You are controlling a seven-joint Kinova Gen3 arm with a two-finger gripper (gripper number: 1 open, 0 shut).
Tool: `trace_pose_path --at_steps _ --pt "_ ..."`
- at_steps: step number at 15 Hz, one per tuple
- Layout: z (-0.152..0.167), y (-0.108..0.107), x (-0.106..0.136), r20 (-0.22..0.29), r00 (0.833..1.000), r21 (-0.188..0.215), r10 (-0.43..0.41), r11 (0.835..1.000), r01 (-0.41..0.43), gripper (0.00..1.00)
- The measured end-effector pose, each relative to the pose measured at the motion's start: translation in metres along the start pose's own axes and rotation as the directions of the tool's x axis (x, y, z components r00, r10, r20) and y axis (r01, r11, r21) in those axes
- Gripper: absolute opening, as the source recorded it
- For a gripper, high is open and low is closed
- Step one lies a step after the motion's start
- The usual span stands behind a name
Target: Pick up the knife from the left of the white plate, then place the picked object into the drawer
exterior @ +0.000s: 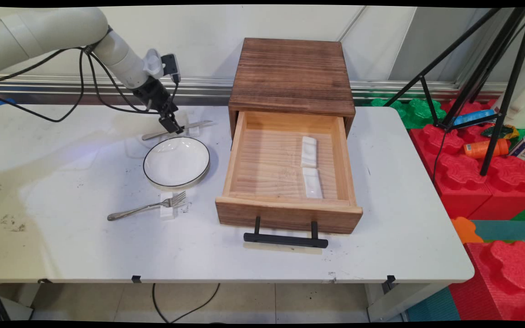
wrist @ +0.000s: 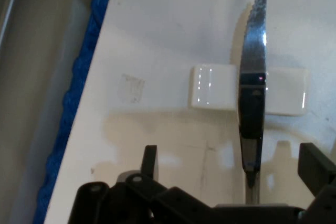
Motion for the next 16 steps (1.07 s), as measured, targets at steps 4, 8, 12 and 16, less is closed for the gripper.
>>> trace_pose_path --at_steps 4,8,12,16 --pt "0.011 -0.005 -0.001 0.008 1.000 -0.024 -0.010 1.000 0.011 1.00" --pt "0.015 -0.007 -0.002 0.008 1.000 -0.044 -0.021 0.999 0.021 0.00" --pt "0.016 -0.007 -0.002 0.004 1.000 -0.057 -0.026 0.998 0.026 0.00" --pt "0.011 -0.006 -0.001 -0.003 0.999 -0.059 -0.034 0.998 0.034 0.00"
